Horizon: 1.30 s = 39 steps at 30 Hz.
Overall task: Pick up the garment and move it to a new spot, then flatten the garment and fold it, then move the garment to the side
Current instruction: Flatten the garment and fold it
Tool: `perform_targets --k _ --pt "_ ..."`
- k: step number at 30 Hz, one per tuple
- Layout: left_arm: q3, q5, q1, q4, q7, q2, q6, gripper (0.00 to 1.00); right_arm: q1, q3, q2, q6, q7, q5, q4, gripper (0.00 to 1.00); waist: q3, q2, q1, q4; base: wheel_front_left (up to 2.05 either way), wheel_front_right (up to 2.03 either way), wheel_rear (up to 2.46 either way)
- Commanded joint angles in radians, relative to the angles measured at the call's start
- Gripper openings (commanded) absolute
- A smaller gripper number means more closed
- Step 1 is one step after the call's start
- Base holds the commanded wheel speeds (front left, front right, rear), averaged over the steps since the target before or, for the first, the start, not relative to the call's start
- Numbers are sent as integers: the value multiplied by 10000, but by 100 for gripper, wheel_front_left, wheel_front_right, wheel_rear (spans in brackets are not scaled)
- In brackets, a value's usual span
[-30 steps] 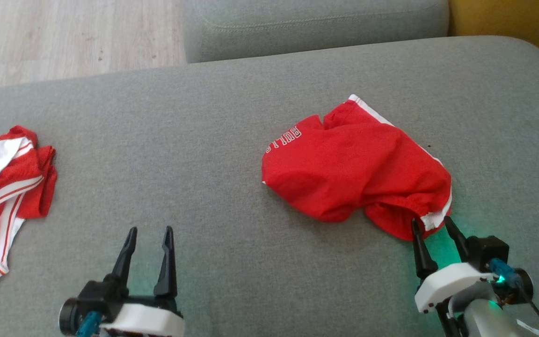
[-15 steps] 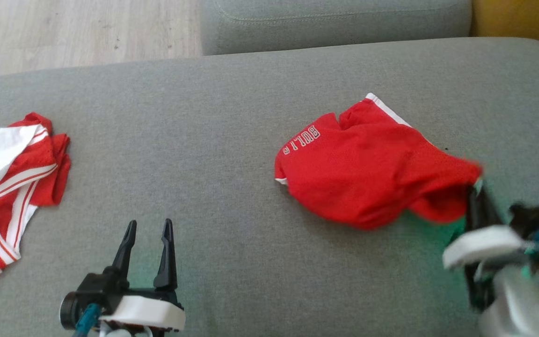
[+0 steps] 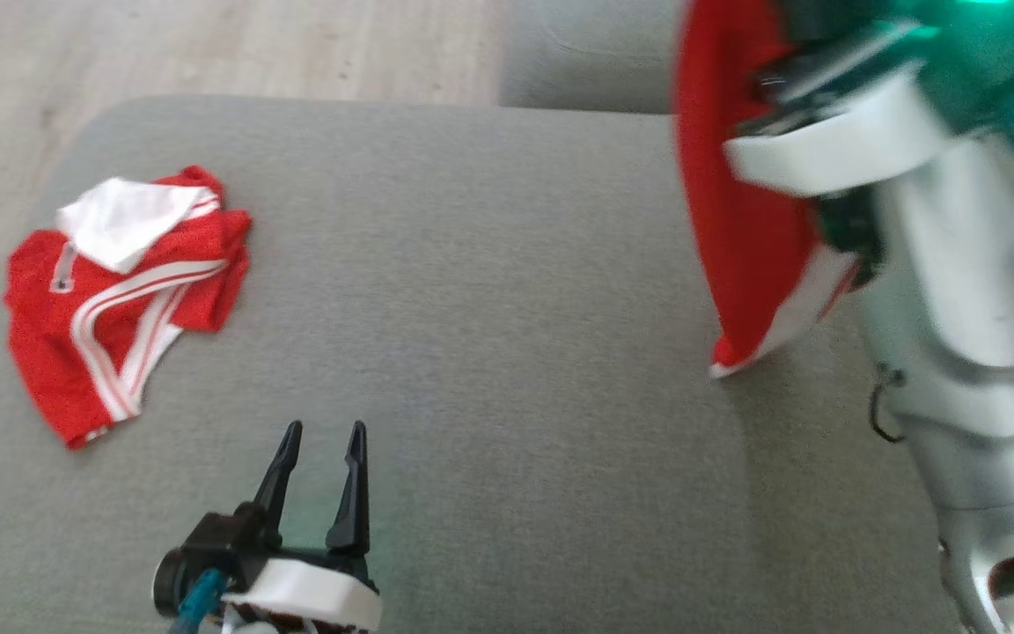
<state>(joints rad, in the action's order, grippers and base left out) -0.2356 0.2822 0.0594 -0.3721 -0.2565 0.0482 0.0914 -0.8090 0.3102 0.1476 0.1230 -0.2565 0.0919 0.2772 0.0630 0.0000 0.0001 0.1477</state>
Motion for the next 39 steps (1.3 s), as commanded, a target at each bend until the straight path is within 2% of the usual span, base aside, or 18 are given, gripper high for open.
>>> perform_targets --k 1,5,7,12,13,14,15,17,22,26,30,34,39 --pt "287 50 208 257 -53 20 -38 100 -259 426 -70 77 -53 97 -438 0 -250 0 -1 368 0 0 0" --pt "482 32 -122 207 -53 20 -61 100 -239 2106 31 77 -53 463 -820 0 -429 0 -1 371 0 0 0" --pt "558 92 -270 210 -53 20 -65 100 617 3156 350 77 -53 849 -812 0 -443 0 -1 127 0 0 0" --pt "559 100 -156 263 -53 20 -89 100 2734 3698 1291 77 -53 1427 386 0 -158 0 -1 -494 0 0 0" --pt "547 75 -76 264 -53 20 -90 100 3087 3640 1490 77 -53 1510 882 9 -75 0 -1 -612 0 0 0" --pt "540 60 7 265 -53 20 -98 100 3360 3574 1623 77 -53 1644 1345 94 20 0 -1 -737 0 0 0" --pt "521 45 97 262 -53 20 -99 100 3560 3396 1734 77 -53 1789 1757 100 92 0 -1 -829 0 0 0" --pt "497 10 269 258 -53 20 -94 100 3783 3041 1924 77 -53 1932 2446 100 227 0 -1 -1007 0 0 0" --pt "512 -46 536 213 -53 20 -98 100 3905 1976 2060 77 -53 1866 3259 100 320 0 -1 -1349 0 0 0" --pt "529 -35 628 153 -53 20 -159 100 3959 751 1812 77 -53 1382 3496 100 206 0 -1 -1481 0 0 0" --pt "546 -74 712 132 -53 20 -193 100 4190 68 1416 77 -53 646 3159 100 115 0 -1 -1547 0 0 0" --pt "565 -84 679 96 -53 20 -202 100 4568 336 1170 77 -53 507 3625 100 7 0 -1 -1566 0 0 0" --pt "536 -35 575 57 -53 20 -219 100 4824 1070 1368 77 -53 808 5049 100 -100 0 -1 -1545 0 0 0"
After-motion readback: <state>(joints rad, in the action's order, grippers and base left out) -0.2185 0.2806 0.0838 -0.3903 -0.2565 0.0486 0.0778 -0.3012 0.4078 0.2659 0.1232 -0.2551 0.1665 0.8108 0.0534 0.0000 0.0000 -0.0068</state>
